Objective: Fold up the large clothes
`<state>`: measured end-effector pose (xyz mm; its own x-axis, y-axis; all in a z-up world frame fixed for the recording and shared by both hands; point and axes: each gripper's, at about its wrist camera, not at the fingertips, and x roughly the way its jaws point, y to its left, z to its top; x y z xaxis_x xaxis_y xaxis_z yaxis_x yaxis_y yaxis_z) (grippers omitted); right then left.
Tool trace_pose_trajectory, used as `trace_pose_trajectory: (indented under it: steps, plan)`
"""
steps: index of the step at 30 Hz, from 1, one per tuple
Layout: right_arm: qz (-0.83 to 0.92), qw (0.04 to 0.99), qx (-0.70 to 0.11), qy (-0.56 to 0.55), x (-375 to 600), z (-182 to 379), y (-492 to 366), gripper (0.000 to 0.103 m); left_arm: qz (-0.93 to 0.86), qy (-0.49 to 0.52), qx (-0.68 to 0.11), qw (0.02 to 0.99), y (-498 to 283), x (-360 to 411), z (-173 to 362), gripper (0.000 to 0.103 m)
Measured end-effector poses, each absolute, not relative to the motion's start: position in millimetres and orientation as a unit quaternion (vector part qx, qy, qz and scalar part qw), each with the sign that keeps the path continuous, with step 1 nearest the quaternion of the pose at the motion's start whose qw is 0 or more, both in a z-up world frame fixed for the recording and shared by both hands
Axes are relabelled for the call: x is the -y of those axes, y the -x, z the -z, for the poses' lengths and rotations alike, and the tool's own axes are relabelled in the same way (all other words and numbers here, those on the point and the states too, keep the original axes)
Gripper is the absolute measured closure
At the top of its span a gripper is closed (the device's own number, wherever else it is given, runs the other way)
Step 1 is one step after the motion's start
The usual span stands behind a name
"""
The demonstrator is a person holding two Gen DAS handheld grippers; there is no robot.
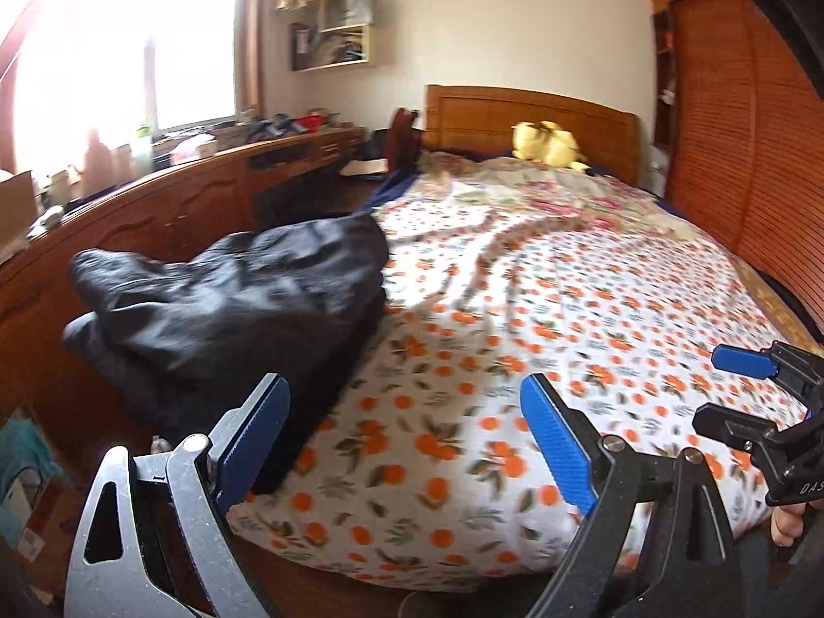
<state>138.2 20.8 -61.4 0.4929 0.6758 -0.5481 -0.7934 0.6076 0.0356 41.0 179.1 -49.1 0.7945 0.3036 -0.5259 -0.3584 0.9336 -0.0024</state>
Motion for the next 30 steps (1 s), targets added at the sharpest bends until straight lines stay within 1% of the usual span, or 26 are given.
trace_pose_trajectory:
  steps: [12, 16, 23, 30]
  plan:
    - [-0.321, 0.913, -0.248, 0.046, 106.0, 30.1, -83.5, 0.021, -0.07, 0.033, -0.276, 0.958, -50.5, -64.7, 41.0, 0.012]
    - [-0.273, 0.935, -0.222, 0.039, 143.8, 10.9, -58.9, 0.021, -0.037, 0.033, -0.263, 0.963, -50.7, -29.3, 28.6, 0.012]
    - [-0.2, 0.963, -0.18, 0.02, 189.0, -14.1, -11.4, 0.021, -0.005, 0.026, -0.238, 0.971, -44.3, 6.5, 1.0, 0.011]
    - [-0.183, 0.968, -0.171, 0.002, 201.4, -19.1, 15.9, 0.021, 0.004, 0.025, -0.228, 0.973, -37.7, 16.9, -7.0, 0.011]
